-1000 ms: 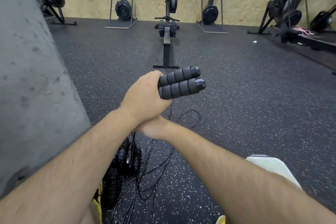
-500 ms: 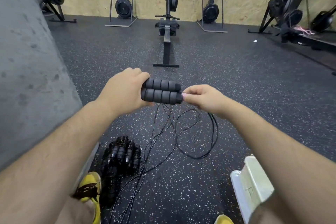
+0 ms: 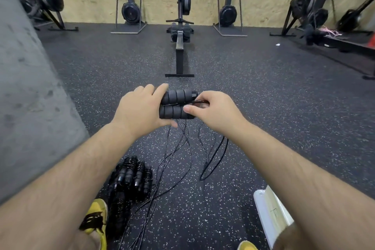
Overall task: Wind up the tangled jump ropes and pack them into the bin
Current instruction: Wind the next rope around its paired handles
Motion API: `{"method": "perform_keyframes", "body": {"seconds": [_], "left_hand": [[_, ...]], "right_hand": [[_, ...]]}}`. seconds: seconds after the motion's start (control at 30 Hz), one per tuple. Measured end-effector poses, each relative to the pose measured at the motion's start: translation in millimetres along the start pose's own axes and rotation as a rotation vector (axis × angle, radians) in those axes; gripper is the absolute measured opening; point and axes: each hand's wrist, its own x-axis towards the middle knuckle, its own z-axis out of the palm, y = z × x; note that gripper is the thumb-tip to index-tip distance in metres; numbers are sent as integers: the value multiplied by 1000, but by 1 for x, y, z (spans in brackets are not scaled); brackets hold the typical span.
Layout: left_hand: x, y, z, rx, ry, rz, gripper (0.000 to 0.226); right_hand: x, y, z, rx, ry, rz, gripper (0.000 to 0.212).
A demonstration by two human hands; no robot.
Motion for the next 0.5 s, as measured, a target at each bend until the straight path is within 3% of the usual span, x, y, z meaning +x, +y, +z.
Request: {"method": "perform_keyframes", "body": {"seconds": [0.07,0.23,0.33,0.5], "left_hand": [[-2,0,3,-2,12,24,108],[-2,-2,8,-20,33,38,85],[-3,-7,8,-46,8,18,85],[-5,-8,1,-145,-15,3,88]], "right_hand": [[-2,-1,-1,-38,5,-32,23],[-5,-1,-4,-217,-11,-134,27],[-7,-7,-4,-382,-15,-265,31],[-9,-11,-11,-349,34,-299,24]]}}
